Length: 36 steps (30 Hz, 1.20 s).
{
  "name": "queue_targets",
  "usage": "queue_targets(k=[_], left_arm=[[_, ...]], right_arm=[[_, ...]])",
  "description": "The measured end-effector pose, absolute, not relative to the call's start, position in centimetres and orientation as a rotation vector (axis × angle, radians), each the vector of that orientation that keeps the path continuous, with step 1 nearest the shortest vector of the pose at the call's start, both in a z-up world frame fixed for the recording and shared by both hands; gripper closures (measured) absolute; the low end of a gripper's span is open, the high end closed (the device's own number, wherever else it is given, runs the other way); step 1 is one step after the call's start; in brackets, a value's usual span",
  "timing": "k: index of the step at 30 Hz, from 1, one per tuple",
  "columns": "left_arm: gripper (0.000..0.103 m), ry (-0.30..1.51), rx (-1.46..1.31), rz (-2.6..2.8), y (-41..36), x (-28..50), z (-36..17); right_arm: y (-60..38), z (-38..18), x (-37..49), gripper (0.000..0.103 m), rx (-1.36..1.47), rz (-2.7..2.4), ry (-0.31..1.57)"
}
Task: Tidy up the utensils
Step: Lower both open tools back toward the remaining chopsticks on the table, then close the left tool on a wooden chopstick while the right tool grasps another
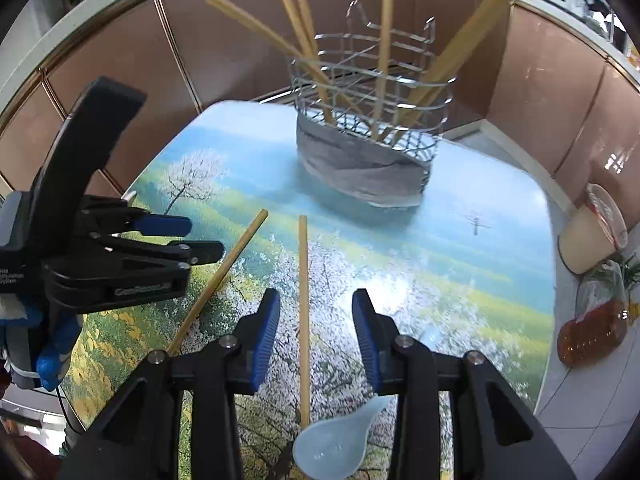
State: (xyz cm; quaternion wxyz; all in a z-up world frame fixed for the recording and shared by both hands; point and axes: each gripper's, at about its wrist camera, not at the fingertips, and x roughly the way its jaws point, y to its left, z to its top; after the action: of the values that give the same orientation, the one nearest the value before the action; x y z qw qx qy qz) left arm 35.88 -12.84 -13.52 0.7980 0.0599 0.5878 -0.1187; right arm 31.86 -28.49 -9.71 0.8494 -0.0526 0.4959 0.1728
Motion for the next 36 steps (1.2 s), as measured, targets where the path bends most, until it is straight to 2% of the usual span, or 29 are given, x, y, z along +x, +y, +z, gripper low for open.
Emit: queue_targets(k=[9, 12, 16, 29, 36], left_arm=[[0.077, 1.336, 0.136, -0.283, -13.6, 37.4, -15.8], [0.078, 1.327, 0.15, -0.292, -13.4, 37.8, -15.9], [0.092, 1.318, 0.179, -0.297, -12.8, 38.2, -16.0], [0.093, 1.326, 0.197, -0.324, -9.1, 39.9, -16.2], [0.094, 1.328, 0.175, -0.333, -8.4, 40.0, -16.3]], right_arm=[[-26.5, -11.9, 34.1, 0.071, -0.189, 0.393, 1.121], [-25.7, -12.5, 34.8, 0.073, -0.21, 0.399, 1.139], [-24.8, -13.3, 35.7, 0.076, -0.237, 0.402, 1.165], [-21.4, -15.5, 38.0, 0.077, -0.296, 0.372, 1.233], [-20.9, -14.8, 39.0, 0.077, -0.304, 0.343, 1.228]])
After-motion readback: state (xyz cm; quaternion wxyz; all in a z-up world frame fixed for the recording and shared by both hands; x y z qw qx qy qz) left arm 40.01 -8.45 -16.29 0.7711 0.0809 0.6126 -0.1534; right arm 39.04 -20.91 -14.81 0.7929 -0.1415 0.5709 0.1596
